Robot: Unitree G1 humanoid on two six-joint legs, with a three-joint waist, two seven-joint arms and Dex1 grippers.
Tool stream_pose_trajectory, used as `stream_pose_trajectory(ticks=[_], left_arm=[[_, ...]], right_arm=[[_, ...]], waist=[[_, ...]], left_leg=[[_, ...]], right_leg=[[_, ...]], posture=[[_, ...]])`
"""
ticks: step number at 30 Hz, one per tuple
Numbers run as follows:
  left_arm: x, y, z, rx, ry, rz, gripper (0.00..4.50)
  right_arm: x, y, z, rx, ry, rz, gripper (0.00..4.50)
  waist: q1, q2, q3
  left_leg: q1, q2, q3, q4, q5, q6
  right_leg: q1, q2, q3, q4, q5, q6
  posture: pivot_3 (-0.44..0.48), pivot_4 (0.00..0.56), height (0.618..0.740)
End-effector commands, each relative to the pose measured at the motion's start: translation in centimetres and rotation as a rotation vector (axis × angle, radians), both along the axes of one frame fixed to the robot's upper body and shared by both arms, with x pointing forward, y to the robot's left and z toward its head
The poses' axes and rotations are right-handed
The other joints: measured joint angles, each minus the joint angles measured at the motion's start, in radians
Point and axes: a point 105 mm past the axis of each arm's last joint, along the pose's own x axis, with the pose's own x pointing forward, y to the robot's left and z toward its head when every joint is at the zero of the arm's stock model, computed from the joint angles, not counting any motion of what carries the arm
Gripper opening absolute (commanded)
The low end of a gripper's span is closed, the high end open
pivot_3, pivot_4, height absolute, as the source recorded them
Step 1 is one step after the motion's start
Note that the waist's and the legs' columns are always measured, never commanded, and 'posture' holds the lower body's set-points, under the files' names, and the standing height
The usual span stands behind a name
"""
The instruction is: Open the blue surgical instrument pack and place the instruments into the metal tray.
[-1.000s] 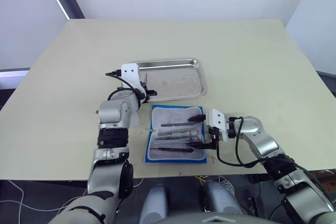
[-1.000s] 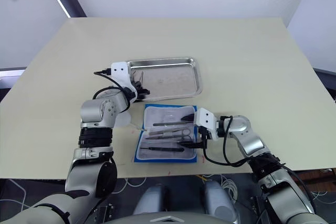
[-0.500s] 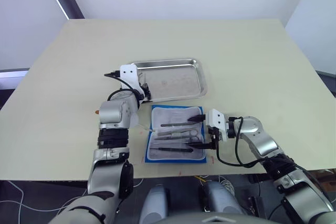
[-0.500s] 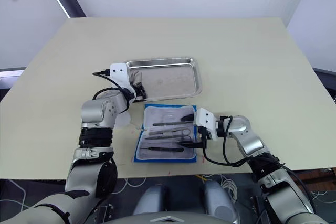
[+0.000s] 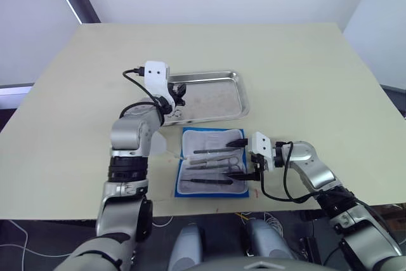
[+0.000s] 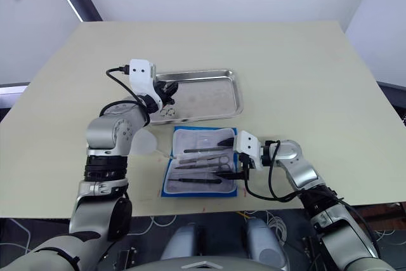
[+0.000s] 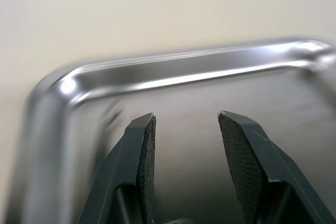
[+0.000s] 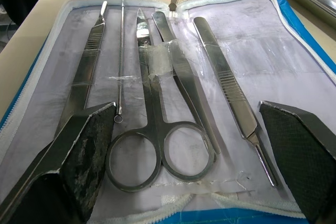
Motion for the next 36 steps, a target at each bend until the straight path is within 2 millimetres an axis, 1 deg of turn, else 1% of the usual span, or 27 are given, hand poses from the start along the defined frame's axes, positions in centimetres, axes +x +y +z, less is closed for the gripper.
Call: stream_pose_trajectory(ticks=[1,2,4,8,11,16,18,20,23,24,25,27,31,33,36], left_arm=[[-2.0,-2.0,2.5,0.010,-0.122,-0.247,2.00],[-2.7,-2.3,2.5,0.023,-0.130,-0.317,2.00],[-3.5,-2.5,2.5,0.036,-0.137,-0.399,2.00],[-6.1,-2.3,3.1,0.050,-0.163,-0.632,2.00],[-8.1,-1.1,3.1,0.084,-0.145,-0.785,2.00],[-10.3,1.4,2.8,0.162,-0.081,-0.948,2.00],[-11.5,2.4,2.8,0.153,-0.031,-1.022,2.00],[-12.2,3.2,2.9,0.152,-0.002,-1.071,2.00],[-13.5,4.4,2.7,0.217,0.052,-1.159,2.75],[-13.8,4.7,2.8,0.229,0.059,-1.172,3.24],[-13.9,4.9,2.8,0.242,0.063,-1.180,3.61],[-14.2,5.3,2.7,0.298,0.071,-1.203,4.48],[-14.8,6.5,1.9,0.477,0.102,-1.263,4.48],[-15.0,6.8,1.7,0.498,0.107,-1.284,4.48],[-15.0,6.7,2.0,0.470,0.088,-1.298,4.48]], right_arm=[[-1.3,-2.2,-5.9,-0.193,0.167,-0.067,4.50],[-1.3,-2.2,-5.9,-0.191,0.168,-0.068,4.50],[-1.3,-2.2,-5.9,-0.190,0.169,-0.068,4.50],[-1.3,-2.4,-5.9,-0.189,0.169,-0.069,4.50],[-1.2,-2.5,-5.9,-0.189,0.168,-0.071,4.50],[-1.2,-2.6,-5.9,-0.190,0.167,-0.076,4.50],[-1.2,-2.6,-5.9,-0.188,0.168,-0.076,4.50],[-1.2,-2.6,-5.9,-0.182,0.169,-0.077,4.50],[-1.3,-2.5,-5.9,-0.176,0.170,-0.080,4.50],[-1.3,-2.5,-5.9,-0.175,0.171,-0.080,4.50],[-1.3,-2.5,-5.9,-0.176,0.171,-0.080,4.50],[-1.3,-2.6,-5.9,-0.175,0.171,-0.079,4.50],[-1.4,-2.8,-5.9,-0.177,0.172,-0.080,4.50],[-1.3,-2.8,-5.9,-0.179,0.171,-0.080,4.50],[-1.3,-2.9,-5.9,-0.179,0.168,-0.083,4.50]], waist=[[0.000,0.000,0.000],[0.000,0.000,0.000],[0.001,0.000,0.000],[0.000,0.000,0.000],[0.000,0.001,0.000],[0.000,0.001,0.001],[0.000,0.001,0.001],[0.001,0.001,0.001],[0.000,0.002,0.003],[0.001,0.002,0.003],[0.001,0.002,0.004],[0.002,0.002,0.005],[0.002,0.002,0.006],[0.004,0.002,0.006],[0.007,0.002,0.006]], left_leg=[[0.000,0.000,0.000,0.000,0.000,0.000],[0.000,0.000,0.000,0.000,0.000,0.000],[0.000,0.000,0.000,0.000,0.000,0.000],[0.000,0.000,0.000,0.000,0.000,0.000],[0.000,0.000,0.000,0.000,0.000,0.000],[0.000,0.000,0.001,0.000,0.000,0.000],[0.000,0.000,0.001,0.000,0.000,0.000],[0.000,0.000,0.001,0.000,0.000,0.000],[0.000,0.001,0.001,0.000,0.000,0.000],[-0.001,0.001,0.001,0.000,0.000,0.000],[-0.001,0.001,0.001,0.000,0.000,0.000],[-0.001,0.001,0.001,0.000,0.000,0.000],[-0.001,0.001,0.002,-0.001,0.000,0.000],[-0.001,0.001,0.002,-0.001,0.000,0.000],[-0.001,0.001,0.003,-0.001,0.000,0.001]], right_leg=[[0.000,0.000,0.000,0.000,0.000,0.000],[0.000,0.000,0.000,0.000,0.000,0.000],[0.000,0.000,0.000,0.000,0.000,0.000],[0.000,0.000,0.000,-0.001,0.000,0.000],[0.000,0.000,0.000,-0.001,-0.001,0.000],[0.000,0.000,0.000,-0.001,-0.003,0.003],[-0.001,0.000,0.000,-0.001,-0.003,0.003],[-0.001,0.000,0.000,-0.001,-0.003,0.003],[-0.001,0.000,-0.001,-0.001,-0.003,0.003],[-0.001,0.000,0.000,-0.001,-0.003,0.003],[-0.001,0.000,0.000,-0.001,-0.003,0.003],[-0.002,0.000,0.000,-0.001,-0.004,0.002],[-0.002,-0.001,0.000,-0.001,-0.005,-0.001],[-0.002,-0.001,0.000,-0.001,-0.006,-0.001],[-0.002,-0.001,0.000,-0.001,-0.006,-0.001]], posture=[[0.000,0.150,0.740],[0.000,0.150,0.740],[0.000,0.150,0.740],[0.000,0.150,0.740],[0.000,0.150,0.740],[0.000,0.150,0.740],[0.000,0.150,0.740],[0.000,0.150,0.740],[0.000,0.150,0.740],[0.000,0.150,0.740],[0.000,0.150,0.740],[0.000,0.150,0.740],[0.000,0.150,0.740],[0.000,0.150,0.740],[0.000,0.150,0.740]])
